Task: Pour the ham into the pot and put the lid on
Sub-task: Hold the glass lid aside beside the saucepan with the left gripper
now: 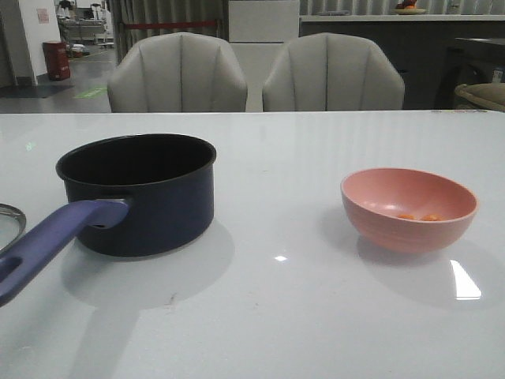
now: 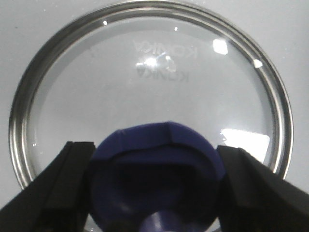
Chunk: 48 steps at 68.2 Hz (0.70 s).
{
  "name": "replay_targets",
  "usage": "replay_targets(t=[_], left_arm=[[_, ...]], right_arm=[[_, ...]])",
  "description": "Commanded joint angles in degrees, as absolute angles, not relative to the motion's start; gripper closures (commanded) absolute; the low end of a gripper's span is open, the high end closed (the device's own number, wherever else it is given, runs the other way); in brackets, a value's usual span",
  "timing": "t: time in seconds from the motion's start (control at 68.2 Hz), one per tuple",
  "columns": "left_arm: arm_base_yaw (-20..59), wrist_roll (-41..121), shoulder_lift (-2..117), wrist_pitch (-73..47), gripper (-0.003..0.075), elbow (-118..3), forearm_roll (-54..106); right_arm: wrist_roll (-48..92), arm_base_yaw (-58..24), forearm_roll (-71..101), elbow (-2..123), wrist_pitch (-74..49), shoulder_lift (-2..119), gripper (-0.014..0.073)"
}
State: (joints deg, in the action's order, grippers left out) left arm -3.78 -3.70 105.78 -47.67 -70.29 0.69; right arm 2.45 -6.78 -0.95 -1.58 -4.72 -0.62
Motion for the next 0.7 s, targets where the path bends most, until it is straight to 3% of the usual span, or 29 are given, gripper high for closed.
replay_targets(t=[0.0, 0.191, 0.425, 0.689], left_arm=[[-3.89, -3.53, 103.74, -46.29, 0.0417, -71.78, 0.82], [-3.89, -3.53, 103.86, -46.86, 0.0153, -71.78, 0.84], [-3.69, -3.53, 102.16, -47.8, 0.0158, -72.73, 0.91], [-3.69, -3.53, 91.97, -45.72, 0.0159, -70.64, 0.91]], right_arm=[[2.45, -6.5, -1.56, -1.21, 0.0, -1.74, 0.0435], [2.45, -6.5, -1.56, -1.21, 0.0, -1.74, 0.0435], [2.45, -6.5, -1.56, -1.21, 0.0, -1.74, 0.0435], [2.45, -6.5, -1.56, -1.21, 0.0, -1.74, 0.0435]])
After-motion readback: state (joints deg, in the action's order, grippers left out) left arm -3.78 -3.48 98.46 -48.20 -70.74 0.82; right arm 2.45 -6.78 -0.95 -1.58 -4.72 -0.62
